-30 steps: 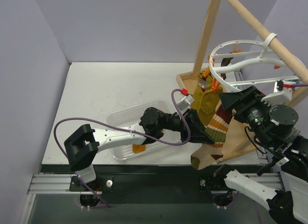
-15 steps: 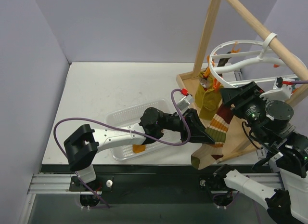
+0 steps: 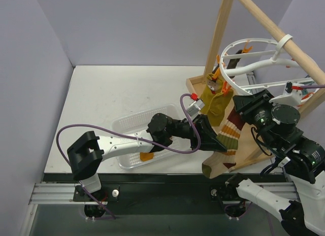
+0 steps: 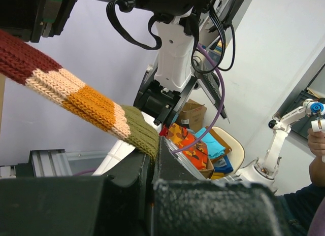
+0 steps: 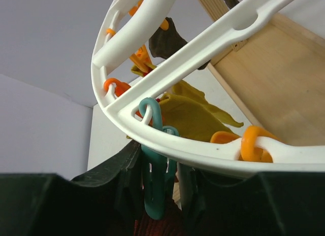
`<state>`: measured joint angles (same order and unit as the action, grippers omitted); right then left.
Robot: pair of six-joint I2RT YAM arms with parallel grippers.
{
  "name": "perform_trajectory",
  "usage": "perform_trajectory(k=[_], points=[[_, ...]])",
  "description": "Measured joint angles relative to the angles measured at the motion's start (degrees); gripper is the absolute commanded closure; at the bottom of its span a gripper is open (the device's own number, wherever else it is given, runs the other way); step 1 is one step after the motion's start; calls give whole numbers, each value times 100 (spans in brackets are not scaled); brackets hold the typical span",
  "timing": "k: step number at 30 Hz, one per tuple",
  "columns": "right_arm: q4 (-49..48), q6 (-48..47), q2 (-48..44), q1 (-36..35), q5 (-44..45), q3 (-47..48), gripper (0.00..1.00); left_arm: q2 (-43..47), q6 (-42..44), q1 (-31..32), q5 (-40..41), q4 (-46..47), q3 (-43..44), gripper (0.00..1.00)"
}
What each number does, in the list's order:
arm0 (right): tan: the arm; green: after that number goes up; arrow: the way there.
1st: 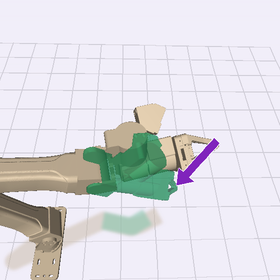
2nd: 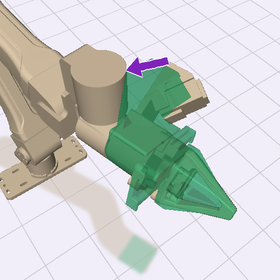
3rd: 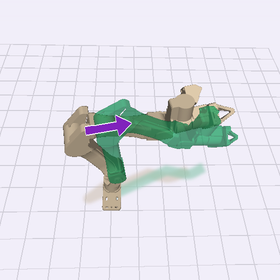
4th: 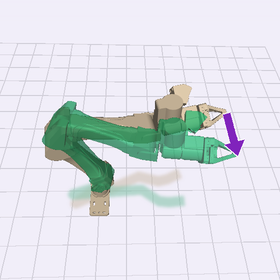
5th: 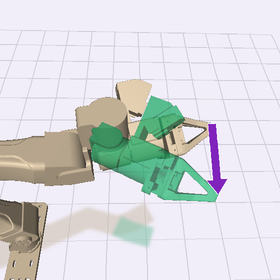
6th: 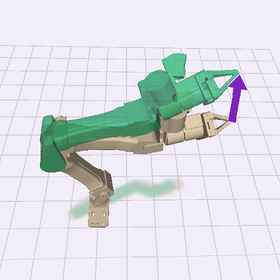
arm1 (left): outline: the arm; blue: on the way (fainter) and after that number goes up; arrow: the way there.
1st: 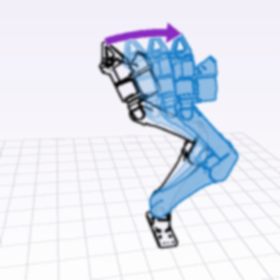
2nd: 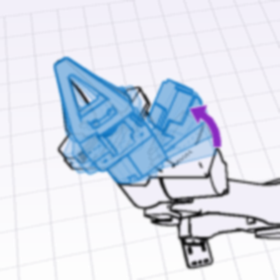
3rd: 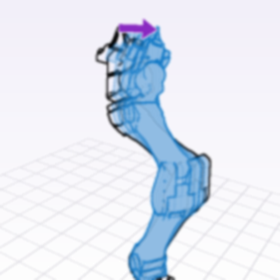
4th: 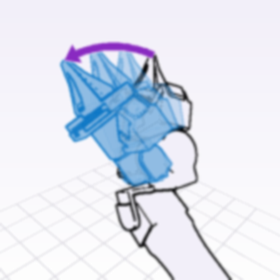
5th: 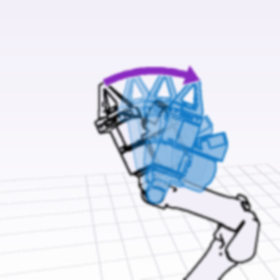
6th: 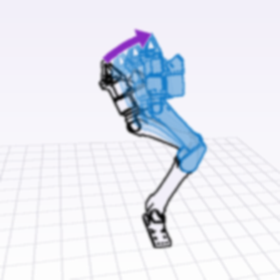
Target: Remove the socks clipped to the hanger
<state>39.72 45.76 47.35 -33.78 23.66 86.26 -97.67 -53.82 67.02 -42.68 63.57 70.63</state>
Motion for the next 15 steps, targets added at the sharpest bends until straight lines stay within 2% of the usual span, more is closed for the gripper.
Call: perform_trajectory(k=[5, 15], points=[[-142, -39, -57, 2, 50, -2, 99, 0, -2, 39, -133, 7, 0, 100], [-184, -87, -72, 7, 98, -2, 100, 66, 4, 76, -321, -76, -101, 100]])
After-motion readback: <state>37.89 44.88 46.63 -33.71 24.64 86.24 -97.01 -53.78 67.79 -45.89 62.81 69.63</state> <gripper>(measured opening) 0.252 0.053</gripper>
